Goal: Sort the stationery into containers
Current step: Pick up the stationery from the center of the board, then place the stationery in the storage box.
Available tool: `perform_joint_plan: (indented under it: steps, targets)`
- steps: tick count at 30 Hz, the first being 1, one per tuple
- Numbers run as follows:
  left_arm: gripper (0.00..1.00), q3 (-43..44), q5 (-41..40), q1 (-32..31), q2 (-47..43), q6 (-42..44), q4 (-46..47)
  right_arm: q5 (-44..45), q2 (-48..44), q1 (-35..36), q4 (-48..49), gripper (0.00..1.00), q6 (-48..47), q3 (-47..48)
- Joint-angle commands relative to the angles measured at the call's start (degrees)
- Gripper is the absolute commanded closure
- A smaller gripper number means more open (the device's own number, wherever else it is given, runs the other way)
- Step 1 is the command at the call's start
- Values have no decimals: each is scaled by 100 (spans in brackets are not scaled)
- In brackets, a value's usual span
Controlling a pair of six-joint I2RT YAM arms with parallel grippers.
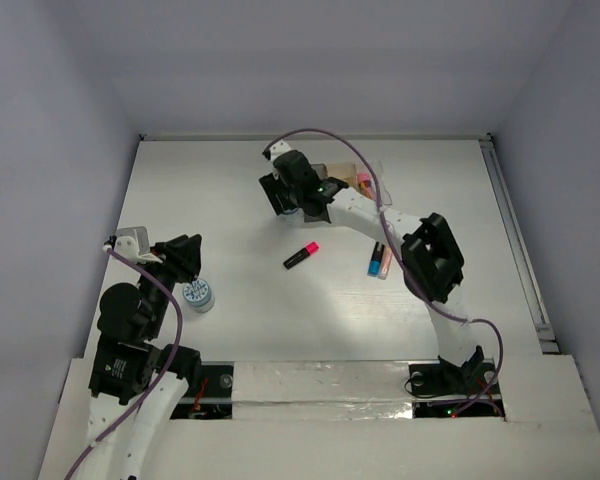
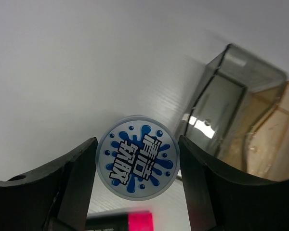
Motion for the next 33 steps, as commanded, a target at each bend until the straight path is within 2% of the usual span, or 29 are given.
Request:
perform_joint_plan:
  steps: [1,7,12,20,28,33]
  targets:
    - [70,-55,90,33,66,22,345,405,-818,-396,738,67,-77,9]
    - [70,-55,90,33,40,22,345,107,-1258,-1326,791,68,133,-316]
    - [70,-55,90,33,66,22,345,9,-1206,-1811,808,68,274,-404]
    - [70,-55,73,33,93,22,336,62,-722,-2005,597,68,63,-105]
    - [70,-55,81,86,119,22,336,-456,-590,-2005,791,68,300,-272]
    - [70,-55,81,86,110,5,336,-466,-354,-2005,756,66,354,-237]
